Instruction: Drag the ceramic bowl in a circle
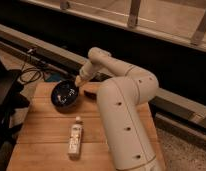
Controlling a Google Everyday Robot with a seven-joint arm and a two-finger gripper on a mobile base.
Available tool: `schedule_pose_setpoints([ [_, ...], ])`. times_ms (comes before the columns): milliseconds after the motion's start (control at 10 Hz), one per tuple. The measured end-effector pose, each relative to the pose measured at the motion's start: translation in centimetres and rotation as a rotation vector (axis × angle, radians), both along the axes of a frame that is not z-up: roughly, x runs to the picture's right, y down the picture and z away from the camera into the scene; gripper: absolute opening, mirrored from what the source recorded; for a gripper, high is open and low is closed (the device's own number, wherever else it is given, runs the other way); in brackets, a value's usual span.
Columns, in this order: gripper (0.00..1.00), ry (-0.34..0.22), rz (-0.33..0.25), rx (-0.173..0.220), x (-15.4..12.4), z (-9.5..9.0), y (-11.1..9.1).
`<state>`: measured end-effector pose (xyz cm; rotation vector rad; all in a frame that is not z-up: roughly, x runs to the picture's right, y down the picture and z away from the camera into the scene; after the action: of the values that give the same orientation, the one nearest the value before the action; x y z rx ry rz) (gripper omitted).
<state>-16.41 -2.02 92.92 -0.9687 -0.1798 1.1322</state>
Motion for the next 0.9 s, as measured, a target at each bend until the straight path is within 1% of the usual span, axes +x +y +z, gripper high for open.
schedule_pose_setpoints([
  [200,0.0,-0.044,-0.025,-0.002,-4.2,-0.7,1.6],
  [300,0.0,-0.068,-0.039,-0.004,-6.4,-1.3,2.8],
  [400,0.0,-0.096,-0.063,-0.011,-9.0,-2.4,5.1],
  [500,0.0,-0.101,-0.07,-0.02,-10.4,-3.2,6.7],
  [600,0.0,-0.096,-0.069,-0.027,-11.1,-3.7,7.7],
  [700,0.0,-0.079,-0.061,-0.035,-11.7,-4.3,8.6],
  [900,0.0,-0.042,-0.038,-0.037,-11.2,-4.7,8.8],
])
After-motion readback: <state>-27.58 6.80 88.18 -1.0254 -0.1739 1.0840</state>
